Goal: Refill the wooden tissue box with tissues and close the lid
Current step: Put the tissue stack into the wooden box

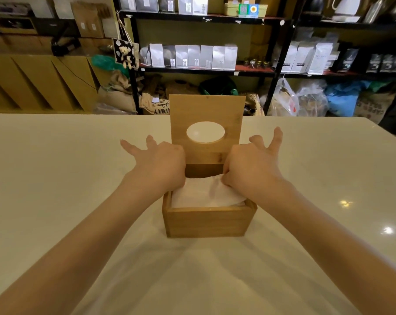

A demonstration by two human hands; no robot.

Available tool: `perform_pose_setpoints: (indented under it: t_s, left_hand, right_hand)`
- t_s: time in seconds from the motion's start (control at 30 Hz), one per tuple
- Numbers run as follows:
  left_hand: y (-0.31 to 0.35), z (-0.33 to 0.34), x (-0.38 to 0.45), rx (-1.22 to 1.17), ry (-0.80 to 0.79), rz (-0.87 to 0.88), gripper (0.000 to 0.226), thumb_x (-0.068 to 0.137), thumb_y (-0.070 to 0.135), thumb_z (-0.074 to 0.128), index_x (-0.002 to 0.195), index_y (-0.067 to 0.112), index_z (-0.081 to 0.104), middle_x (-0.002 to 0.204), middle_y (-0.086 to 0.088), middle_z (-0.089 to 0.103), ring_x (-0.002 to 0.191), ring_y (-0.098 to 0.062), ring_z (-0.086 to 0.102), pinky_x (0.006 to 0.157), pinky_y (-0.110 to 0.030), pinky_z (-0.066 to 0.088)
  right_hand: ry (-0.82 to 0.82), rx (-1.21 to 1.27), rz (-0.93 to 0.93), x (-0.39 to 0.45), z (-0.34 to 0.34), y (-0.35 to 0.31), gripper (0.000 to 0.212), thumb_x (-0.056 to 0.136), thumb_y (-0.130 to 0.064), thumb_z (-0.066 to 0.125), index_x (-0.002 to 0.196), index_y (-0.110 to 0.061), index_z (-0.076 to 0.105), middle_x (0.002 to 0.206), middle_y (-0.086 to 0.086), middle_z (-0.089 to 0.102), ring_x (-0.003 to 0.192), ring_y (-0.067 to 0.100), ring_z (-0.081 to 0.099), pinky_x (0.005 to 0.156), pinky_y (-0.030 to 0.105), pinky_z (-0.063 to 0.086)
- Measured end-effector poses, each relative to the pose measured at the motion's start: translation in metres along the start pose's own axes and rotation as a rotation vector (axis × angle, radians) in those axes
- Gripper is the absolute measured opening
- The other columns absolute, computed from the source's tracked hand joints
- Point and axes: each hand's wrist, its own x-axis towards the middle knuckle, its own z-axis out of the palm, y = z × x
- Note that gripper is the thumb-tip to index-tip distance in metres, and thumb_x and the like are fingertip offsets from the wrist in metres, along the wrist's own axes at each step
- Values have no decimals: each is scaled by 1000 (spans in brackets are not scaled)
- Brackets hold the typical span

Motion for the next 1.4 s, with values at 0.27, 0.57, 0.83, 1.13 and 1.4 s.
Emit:
perform_pose_setpoints:
  t_s: [0.27, 0.57, 0.83, 1.13, 1.4]
  left_hand:
    - [0, 4, -1, -63, 92, -29, 16, 86, 16, 56, 99, 17, 66, 113, -8, 61, 137, -35, 24, 102, -75, 2]
    - [2, 1, -6, -57, 132, -50, 13, 86, 16, 55, 95, 18, 65, 107, -8, 63, 131, -35, 33, 101, -75, 3]
    - [-8, -3, -23, -92, 189, 21, 23, 84, 38, 59, 102, 27, 67, 116, -5, 62, 128, -28, 38, 108, -65, 12]
    - [-9, -7, -20, -46, -41, 53, 38, 72, 46, 70, 106, 29, 67, 141, -9, 42, 143, -35, 5, 106, -72, 3]
    - [3, -3, -13, 59, -87, 19, 51, 65, 43, 78, 109, 22, 63, 140, -14, 40, 142, -40, 3, 102, -77, 2]
  right_hand:
    - [69, -19, 4, -5, 0, -2, 17, 88, -23, 47, 71, -21, 52, 94, 5, 66, 130, 36, 30, 108, 63, -10]
    - [89, -34, 20, -9, -3, -5, 23, 87, -18, 44, 64, -17, 48, 72, 4, 53, 126, 36, 35, 108, 64, -9]
    - [80, 48, -21, -21, -11, 3, 15, 85, -22, 50, 70, -18, 54, 73, 3, 53, 116, 31, 43, 110, 58, 10]
    - [-428, 333, -66, -6, -19, 13, 45, 64, -35, 78, 107, -27, 66, 109, -2, 61, 102, 24, 54, 94, 44, 46]
    - [-493, 116, 14, -1, -24, -2, 61, 70, -33, 75, 125, -22, 52, 123, 6, 55, 119, 34, 46, 105, 67, 24]
